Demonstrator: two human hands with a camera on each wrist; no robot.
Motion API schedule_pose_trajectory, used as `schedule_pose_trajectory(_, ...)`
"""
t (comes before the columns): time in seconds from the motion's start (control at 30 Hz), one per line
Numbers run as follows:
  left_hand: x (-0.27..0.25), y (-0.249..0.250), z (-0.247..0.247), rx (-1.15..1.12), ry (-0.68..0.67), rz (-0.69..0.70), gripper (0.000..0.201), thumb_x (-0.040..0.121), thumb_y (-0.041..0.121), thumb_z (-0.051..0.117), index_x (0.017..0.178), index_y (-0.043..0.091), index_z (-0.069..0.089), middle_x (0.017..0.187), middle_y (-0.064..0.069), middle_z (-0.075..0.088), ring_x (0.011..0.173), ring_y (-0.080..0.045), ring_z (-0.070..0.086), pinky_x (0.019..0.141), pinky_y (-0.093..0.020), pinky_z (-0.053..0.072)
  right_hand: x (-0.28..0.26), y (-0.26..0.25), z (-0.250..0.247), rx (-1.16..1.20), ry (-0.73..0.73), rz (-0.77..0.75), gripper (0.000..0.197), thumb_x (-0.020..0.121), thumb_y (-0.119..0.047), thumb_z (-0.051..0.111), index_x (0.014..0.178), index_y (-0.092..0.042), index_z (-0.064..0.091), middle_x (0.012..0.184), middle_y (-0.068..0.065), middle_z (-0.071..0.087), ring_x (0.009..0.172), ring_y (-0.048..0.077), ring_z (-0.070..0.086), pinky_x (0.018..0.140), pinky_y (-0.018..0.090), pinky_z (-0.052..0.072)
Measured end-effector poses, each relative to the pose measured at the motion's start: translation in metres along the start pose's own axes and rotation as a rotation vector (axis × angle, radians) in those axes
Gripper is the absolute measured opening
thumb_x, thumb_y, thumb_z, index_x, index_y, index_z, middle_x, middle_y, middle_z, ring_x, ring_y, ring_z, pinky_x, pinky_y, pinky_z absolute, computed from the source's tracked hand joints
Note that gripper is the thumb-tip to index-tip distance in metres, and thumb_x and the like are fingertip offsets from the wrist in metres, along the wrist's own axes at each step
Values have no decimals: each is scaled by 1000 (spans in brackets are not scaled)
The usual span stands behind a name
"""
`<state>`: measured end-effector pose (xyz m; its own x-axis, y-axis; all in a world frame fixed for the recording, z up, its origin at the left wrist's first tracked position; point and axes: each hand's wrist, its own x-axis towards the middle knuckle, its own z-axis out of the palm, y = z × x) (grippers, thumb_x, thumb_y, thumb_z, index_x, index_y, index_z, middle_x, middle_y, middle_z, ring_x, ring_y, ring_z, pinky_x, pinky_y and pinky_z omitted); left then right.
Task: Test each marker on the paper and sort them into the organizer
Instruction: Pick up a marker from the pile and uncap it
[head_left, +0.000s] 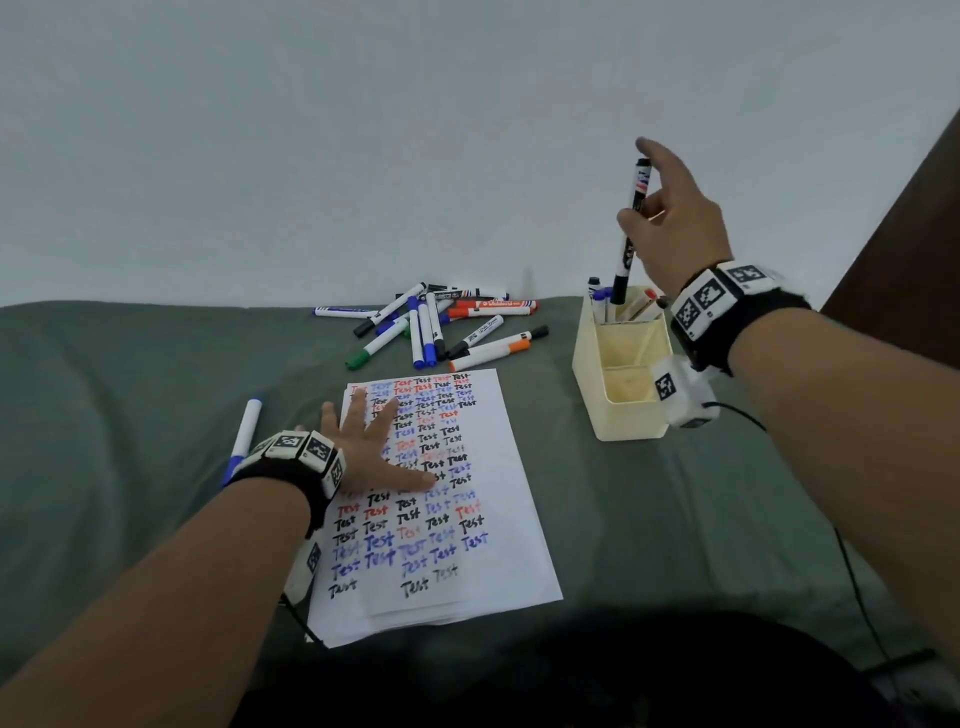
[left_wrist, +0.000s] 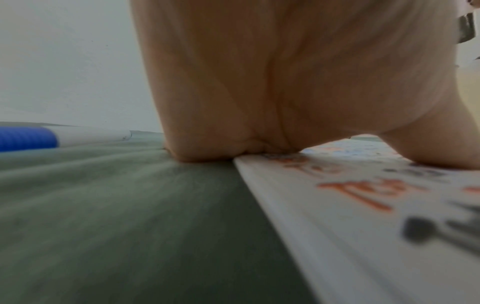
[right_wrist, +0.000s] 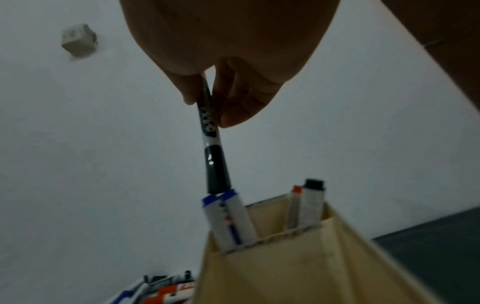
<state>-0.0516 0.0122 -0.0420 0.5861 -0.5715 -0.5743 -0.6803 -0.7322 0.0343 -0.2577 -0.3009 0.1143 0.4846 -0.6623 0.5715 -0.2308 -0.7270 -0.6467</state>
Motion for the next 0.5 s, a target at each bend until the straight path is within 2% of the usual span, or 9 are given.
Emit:
schedule_pose_trajectory(0.1,0,0,-1,-2,-4,3,144,28,114,33,143,55,-31,157,8,-42,148,-38,-28,114,-72,-3,3,10,-5,-119,-51,-9,54,92,-23,64,135,-50,45,91,0,67,78,10,63,75,24,52)
schedule_pose_trajectory(0.17,-1,0,-1,-3,-6,3,145,28,114,34,143,55,-31,157,8,-41,148,-38,-27,115,-71,-3,-1,15,-1,-141,-87,3,52,91,-23,66,131,-50,46,94,-1,67,80,16,64,77,35,56)
schedule_pose_trajectory(0.2,-1,0,-1,-4,-7,4,145,28,114,34,143,55,-31,157,8,-41,148,-38,-27,115,-71,-3,-3,18,2,-140,-88,11,51,91,-22,66,130,-49,46,94,-3,66,81,18,64,76,35,56)
schedule_pose_trajectory(0.27,-1,0,-1,-5,-9,6,144,28,113,34,143,55,-31,157,8,-41,148,-38,-27,115,-71,-3,-5,22,7,-131,-49,22,51,90,-21,67,131,-45,48,90,-6,65,79,17,63,73,29,52)
schedule_pose_trajectory(0.37,-2,0,-2,-8,-12,3,145,28,113,35,143,55,-31,157,8,-41,148,-37,-28,115,-71,-4,-4,23,12,-161,-33,39,50,89,-20,70,131,-39,49,83,-13,60,73,6,58,64,18,42)
schedule_pose_trajectory(0.5,-1,-1,-1,-15,-2,9,144,28,113,35,143,55,-30,157,9,-40,149,-36,-27,114,-71,-4,-9,27,16,-252,-111,92,40,89,-19,72,121,-33,54,93,-2,66,81,19,64,72,28,49)
